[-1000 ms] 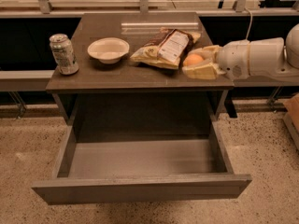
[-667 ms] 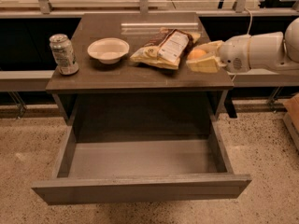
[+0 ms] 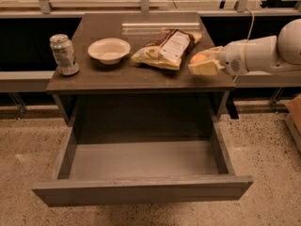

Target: Pick orange from top drawer and place on counter

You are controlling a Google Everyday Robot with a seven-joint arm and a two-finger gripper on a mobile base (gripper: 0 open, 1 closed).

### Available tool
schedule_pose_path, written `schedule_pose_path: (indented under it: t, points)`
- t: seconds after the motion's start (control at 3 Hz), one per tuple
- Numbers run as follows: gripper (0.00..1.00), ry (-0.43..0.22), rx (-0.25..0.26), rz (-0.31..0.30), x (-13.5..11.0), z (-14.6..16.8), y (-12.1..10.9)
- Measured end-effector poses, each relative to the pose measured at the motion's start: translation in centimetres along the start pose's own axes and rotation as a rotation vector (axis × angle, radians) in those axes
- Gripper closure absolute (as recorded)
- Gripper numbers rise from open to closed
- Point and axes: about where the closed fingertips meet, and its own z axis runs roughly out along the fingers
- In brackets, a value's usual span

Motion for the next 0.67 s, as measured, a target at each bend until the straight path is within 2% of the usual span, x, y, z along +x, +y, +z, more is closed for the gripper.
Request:
schedule_pose_path:
  t: [0.33, 0.67]
  points:
    - [0.82, 0.026, -0.001, 0.018, 0.93, 0.81, -0.34]
    - [0.57, 0.060, 0.001, 0.030, 1.81, 1.49, -0.54]
